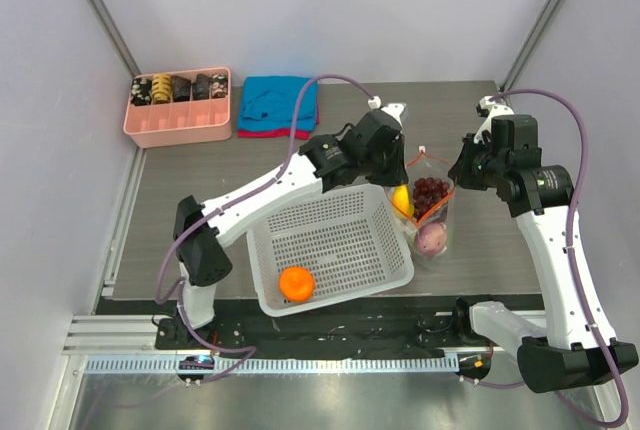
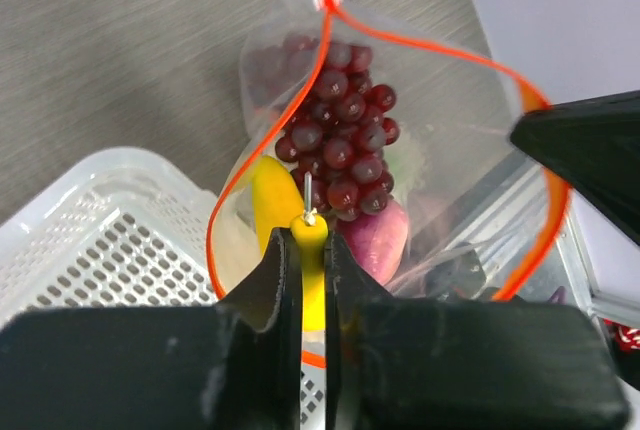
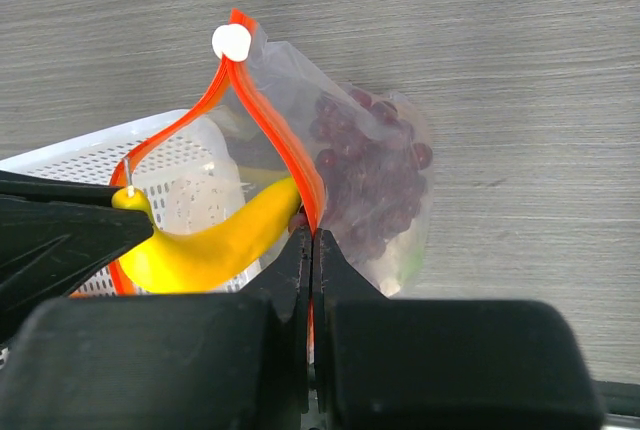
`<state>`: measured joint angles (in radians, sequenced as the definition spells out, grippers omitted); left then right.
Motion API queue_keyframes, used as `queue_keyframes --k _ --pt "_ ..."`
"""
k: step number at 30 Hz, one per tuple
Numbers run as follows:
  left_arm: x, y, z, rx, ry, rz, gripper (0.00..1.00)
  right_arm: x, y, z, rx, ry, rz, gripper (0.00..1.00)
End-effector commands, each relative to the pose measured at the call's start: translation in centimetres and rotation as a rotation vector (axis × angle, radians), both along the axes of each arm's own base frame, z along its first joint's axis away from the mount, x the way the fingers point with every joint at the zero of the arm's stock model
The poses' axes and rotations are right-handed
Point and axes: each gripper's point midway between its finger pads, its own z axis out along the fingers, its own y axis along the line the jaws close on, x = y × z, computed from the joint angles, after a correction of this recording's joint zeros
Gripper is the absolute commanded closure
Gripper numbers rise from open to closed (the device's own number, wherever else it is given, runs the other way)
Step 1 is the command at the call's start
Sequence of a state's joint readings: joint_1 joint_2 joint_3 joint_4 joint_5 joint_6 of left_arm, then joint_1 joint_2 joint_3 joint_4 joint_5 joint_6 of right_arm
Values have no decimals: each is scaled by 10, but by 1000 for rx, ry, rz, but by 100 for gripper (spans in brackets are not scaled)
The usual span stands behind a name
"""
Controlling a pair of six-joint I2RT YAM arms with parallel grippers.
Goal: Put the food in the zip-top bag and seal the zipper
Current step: Adjust the fake fruit in the zipper food storage bag.
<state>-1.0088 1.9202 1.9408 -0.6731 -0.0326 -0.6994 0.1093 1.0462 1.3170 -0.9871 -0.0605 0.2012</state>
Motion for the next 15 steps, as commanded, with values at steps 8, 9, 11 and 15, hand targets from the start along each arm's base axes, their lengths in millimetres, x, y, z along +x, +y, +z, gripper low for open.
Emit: queue_keyframes --k 8,9,11,15 --pt "-24 -19 83 -158 -265 -116 100 10 6 24 34 -106 14 99" --pt "-25 -20 78 -144 -289 -116 100 10 6 24 33 -107 15 99" --pt "-23 -22 86 -149 -353 -119 100 10 6 24 33 -108 15 99" --pt "-24 -20 98 -136 -450 -109 100 9 5 25 29 -110 14 99"
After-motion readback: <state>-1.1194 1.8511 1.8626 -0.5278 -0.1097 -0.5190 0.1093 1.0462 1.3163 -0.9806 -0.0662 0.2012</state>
